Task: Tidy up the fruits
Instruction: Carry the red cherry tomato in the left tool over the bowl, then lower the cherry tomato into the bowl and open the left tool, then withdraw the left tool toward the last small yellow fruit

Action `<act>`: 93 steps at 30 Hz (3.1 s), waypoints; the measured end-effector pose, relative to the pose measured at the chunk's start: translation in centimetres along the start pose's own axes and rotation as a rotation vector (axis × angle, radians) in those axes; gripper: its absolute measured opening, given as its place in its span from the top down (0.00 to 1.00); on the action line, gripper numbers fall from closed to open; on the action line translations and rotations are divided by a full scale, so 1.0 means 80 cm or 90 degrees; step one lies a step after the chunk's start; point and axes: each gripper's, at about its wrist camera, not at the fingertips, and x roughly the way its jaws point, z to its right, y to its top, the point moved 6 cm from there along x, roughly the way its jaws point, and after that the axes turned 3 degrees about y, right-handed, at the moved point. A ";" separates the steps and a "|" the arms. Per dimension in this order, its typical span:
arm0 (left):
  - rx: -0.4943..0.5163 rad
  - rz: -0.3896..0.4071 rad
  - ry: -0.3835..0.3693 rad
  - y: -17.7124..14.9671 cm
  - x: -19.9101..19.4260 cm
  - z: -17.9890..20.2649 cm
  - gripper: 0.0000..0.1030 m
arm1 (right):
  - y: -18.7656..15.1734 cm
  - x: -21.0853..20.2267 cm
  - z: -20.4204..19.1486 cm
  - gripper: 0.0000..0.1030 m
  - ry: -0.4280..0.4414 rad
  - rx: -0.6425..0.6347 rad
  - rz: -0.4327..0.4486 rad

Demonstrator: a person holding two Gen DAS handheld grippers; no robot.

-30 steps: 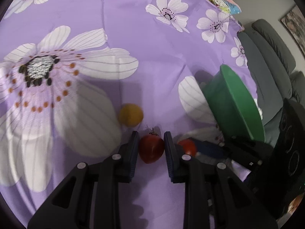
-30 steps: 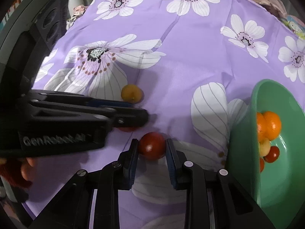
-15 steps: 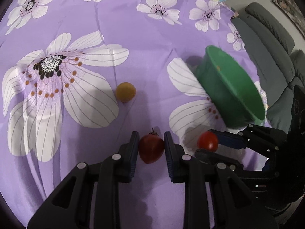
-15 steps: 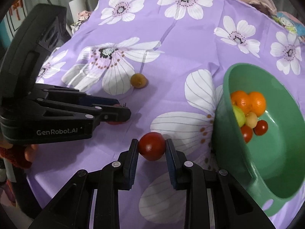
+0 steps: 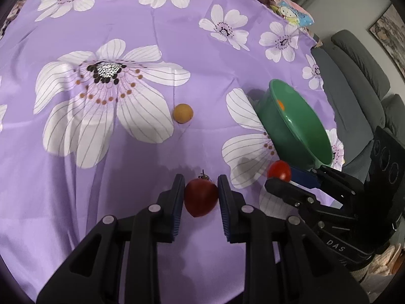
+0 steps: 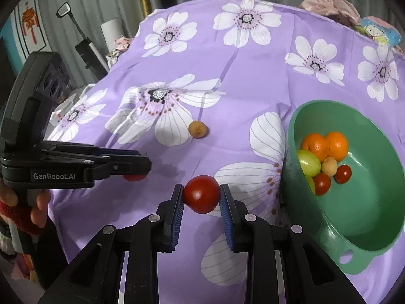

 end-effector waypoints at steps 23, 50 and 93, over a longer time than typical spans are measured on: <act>0.064 0.056 -0.033 0.025 -0.035 0.065 0.75 | 0.011 -0.080 0.040 0.71 -0.043 0.044 0.108; 0.225 -0.008 -0.095 0.067 0.074 0.219 0.75 | -0.019 -0.116 0.169 0.71 -0.131 0.191 0.150; 0.021 0.018 0.050 0.005 -0.004 0.018 0.51 | -0.024 -0.123 0.175 0.69 -0.108 0.240 0.151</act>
